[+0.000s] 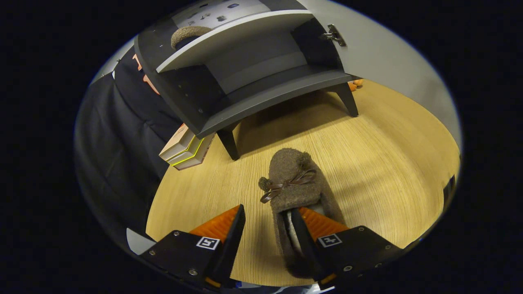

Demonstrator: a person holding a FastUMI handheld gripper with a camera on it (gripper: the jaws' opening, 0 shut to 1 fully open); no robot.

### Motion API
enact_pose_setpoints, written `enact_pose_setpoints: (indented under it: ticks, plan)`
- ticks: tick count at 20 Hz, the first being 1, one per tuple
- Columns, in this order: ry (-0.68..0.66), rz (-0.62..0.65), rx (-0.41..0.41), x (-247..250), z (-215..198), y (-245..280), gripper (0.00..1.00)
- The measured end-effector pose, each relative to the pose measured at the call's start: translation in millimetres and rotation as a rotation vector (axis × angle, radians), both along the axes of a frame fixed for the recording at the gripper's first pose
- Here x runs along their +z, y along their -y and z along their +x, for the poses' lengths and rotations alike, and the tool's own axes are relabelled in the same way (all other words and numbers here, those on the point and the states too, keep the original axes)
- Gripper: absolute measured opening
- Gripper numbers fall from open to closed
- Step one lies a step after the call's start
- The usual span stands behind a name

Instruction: Open the shoe cabinet door, grab the shoes and put them into the shoe cabinet, then close the shoe cabinet door.

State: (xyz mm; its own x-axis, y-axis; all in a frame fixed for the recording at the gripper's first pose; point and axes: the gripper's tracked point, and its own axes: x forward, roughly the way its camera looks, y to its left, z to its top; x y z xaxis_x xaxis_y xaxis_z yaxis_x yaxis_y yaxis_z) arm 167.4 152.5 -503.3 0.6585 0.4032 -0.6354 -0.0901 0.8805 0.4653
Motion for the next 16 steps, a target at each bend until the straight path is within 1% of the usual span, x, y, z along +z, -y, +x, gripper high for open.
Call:
enact_pose_setpoints:
  ticks: [1, 2, 4, 5, 6, 7, 9, 10, 12, 16]
  plan:
    - [-0.006, 0.003, 0.009, -4.7, 2.4, -3.9, 0.68]
    - [-0.014, -0.004, 0.015, -9.7, 4.0, -4.1, 0.65]
    - [-0.022, -0.043, 0.01, -18.9, 8.0, -0.4, 0.54]
    - [-0.03, -0.059, 0.005, -25.6, 10.8, 3.0, 0.37]
    - [-0.042, -0.058, -0.003, -29.1, 11.5, 4.9, 0.29]
    - [-0.053, -0.043, -0.011, -29.7, 12.9, 5.5, 0.17]
    - [-0.058, -0.021, -0.029, -27.4, 14.4, 6.6, 0.09]
    - [-0.059, -0.023, -0.032, -26.5, 14.1, 7.8, 0.08]
    - [-0.054, -0.021, -0.05, -20.2, 18.5, 11.2, 0.07]
    - [-0.003, -0.06, -0.042, 7.7, 23.6, 23.6, 0.07]
